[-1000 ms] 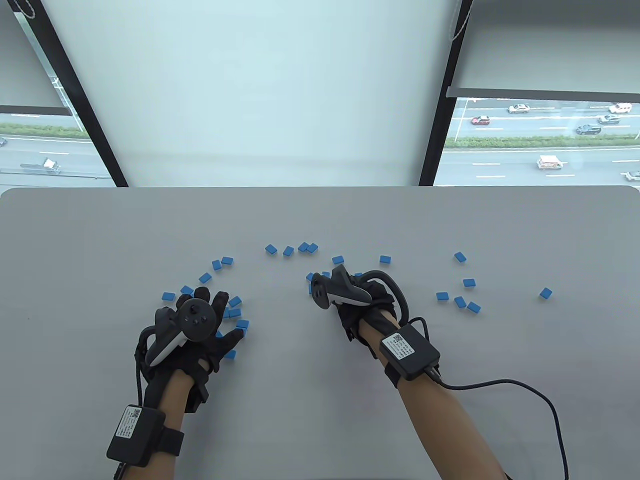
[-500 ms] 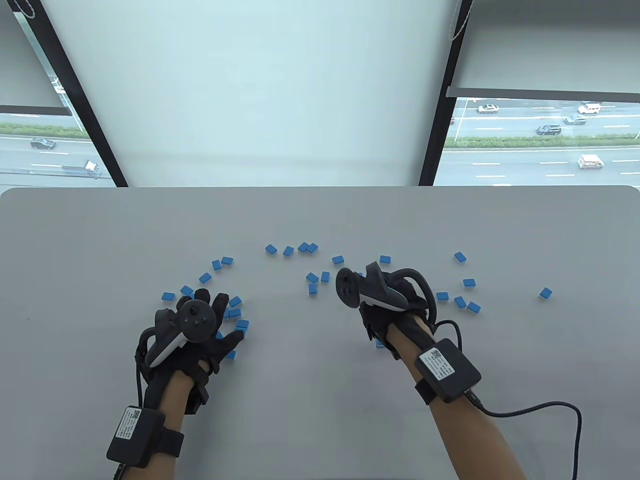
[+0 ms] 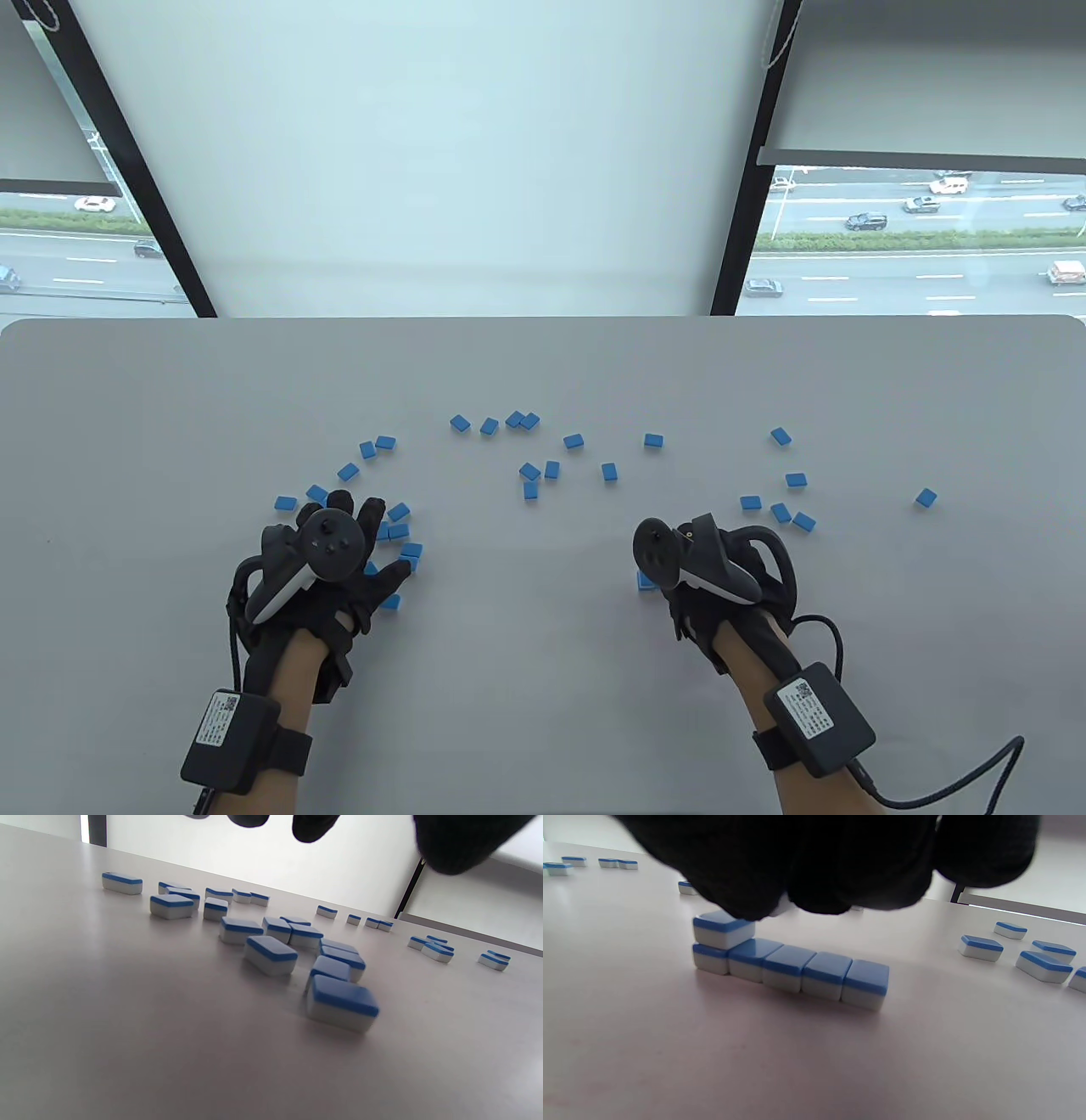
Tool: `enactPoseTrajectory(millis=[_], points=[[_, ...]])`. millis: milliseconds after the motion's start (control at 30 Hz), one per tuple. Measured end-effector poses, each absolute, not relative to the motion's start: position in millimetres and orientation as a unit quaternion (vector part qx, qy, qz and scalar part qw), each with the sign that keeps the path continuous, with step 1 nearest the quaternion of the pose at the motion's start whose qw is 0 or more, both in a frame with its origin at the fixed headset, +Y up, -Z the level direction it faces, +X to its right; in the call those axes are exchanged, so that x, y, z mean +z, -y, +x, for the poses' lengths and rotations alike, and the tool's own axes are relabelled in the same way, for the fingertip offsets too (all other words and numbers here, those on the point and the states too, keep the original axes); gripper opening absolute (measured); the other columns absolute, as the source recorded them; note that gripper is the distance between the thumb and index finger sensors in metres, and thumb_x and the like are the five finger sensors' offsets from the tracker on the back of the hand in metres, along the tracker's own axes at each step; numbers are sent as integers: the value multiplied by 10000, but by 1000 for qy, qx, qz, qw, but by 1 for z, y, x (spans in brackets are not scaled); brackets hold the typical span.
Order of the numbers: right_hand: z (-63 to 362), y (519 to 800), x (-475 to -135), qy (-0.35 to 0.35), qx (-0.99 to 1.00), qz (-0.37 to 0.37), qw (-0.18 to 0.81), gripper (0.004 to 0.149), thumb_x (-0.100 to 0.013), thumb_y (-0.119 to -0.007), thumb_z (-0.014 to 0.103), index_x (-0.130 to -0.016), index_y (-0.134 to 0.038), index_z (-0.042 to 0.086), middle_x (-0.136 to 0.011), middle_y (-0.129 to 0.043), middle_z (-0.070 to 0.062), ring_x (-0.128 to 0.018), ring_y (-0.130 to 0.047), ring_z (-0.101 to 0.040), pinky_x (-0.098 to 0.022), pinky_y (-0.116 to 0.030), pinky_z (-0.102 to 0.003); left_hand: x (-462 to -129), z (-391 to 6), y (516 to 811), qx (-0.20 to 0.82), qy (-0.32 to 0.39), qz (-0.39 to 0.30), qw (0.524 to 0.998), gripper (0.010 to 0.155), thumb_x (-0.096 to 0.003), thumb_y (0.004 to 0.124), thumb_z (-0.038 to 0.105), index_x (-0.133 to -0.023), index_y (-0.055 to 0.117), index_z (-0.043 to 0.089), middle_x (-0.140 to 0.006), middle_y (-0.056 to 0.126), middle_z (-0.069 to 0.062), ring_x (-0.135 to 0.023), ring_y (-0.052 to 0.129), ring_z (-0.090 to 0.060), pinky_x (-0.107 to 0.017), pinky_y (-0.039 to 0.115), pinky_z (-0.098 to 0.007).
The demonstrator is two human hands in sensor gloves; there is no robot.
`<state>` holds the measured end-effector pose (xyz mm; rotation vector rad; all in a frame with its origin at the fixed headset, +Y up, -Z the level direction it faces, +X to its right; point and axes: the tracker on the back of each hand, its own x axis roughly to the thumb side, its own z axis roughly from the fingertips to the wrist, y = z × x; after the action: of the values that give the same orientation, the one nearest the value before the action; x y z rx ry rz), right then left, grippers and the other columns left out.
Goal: Build mahjong tile wall
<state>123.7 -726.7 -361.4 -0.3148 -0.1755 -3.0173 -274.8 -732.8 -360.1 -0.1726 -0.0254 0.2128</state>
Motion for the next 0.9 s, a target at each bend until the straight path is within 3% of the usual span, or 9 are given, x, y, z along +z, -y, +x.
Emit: enactPoseTrajectory(millis=[667,900], points=[[122,739,-365,78,-990,-117,25,604,-381,-881,350,-921,-667,187,-711,-859,-10,-414,-921,-215,-420,-805,-472,-361,-273,735,106,13,-100,989,863,-392,668,717,-1123,383,358,-1208,285,-35,-1089,280,-447,-691,256,-750],[159,656,-366,-40,-990,-102,-83,608,-388,-878,353,-933,-657,202,-776,-836,-26,-460,-932,-235,-449,-798,-484,-362,-272,734,105,15,-100,989,862,-392,668,717,-1123,383,359,-1208,285,-35,-1090,282,-446,-691,257,-750]])
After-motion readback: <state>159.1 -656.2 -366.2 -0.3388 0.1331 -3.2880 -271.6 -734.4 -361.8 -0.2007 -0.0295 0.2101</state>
